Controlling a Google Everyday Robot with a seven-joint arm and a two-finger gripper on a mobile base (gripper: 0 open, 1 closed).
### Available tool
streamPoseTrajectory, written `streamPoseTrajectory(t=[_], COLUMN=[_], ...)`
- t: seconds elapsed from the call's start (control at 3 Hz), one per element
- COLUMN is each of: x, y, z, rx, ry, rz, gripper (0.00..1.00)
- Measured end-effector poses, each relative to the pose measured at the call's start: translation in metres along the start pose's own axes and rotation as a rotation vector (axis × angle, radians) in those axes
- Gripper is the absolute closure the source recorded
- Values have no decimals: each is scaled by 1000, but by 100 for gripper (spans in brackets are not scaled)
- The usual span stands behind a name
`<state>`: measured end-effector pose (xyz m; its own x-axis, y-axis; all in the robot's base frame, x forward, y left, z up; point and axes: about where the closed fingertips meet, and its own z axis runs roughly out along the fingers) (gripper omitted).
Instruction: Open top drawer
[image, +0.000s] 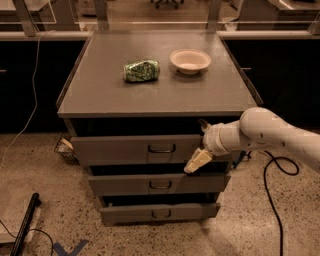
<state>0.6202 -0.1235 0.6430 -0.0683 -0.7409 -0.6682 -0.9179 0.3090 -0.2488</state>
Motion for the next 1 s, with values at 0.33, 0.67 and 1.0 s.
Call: streamPoseTrajectory(t=[0.33,0.67,1.0], x=[0,0,0], y=[-1,-1,-1], z=[-2,-2,-2], rx=[0,0,0], ry=[5,5,5], rz=[6,5,5], gripper=[14,38,61])
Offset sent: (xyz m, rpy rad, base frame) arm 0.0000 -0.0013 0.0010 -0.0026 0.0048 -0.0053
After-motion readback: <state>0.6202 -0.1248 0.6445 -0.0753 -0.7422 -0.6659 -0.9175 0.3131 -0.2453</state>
